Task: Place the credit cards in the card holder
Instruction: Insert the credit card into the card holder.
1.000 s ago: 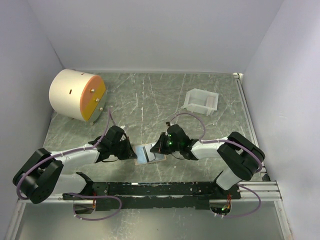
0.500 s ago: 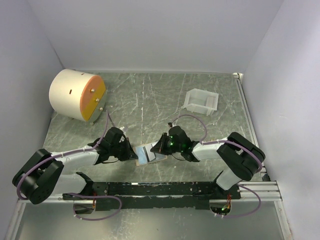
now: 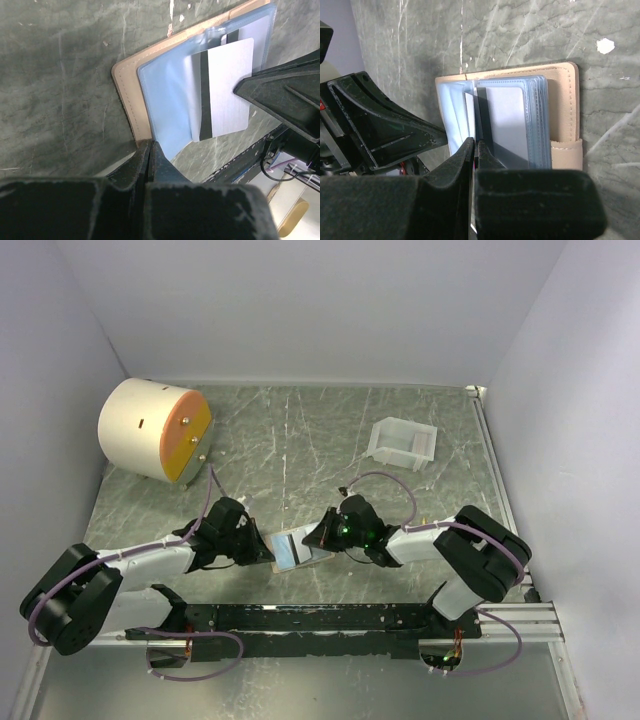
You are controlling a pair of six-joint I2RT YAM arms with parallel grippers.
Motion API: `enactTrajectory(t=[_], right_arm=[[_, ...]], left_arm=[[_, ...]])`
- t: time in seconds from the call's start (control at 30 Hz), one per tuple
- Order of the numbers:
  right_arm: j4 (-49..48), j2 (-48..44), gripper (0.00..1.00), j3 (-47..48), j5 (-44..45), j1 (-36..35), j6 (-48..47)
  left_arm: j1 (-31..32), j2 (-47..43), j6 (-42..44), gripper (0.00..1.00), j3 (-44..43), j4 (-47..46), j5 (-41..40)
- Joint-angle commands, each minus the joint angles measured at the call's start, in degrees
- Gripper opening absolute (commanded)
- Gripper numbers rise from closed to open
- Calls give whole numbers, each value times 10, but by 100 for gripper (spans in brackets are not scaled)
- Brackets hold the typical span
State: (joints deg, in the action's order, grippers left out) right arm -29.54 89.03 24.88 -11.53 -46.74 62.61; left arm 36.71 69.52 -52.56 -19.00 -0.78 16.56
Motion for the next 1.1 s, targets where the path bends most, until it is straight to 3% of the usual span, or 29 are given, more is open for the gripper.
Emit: enactTrajectory(t=[0.0, 0.57, 1.07], right_arm=[[-12, -2, 0, -17, 16, -2, -1], [-18, -37, 0, -38, 56, -2, 3], [-86, 4, 0, -46, 22, -4, 22]], left_arm=[[4, 2, -4, 7, 9, 19, 3], [4, 1, 4, 7, -2, 24, 14], [5, 4, -6, 7, 10, 1, 21]])
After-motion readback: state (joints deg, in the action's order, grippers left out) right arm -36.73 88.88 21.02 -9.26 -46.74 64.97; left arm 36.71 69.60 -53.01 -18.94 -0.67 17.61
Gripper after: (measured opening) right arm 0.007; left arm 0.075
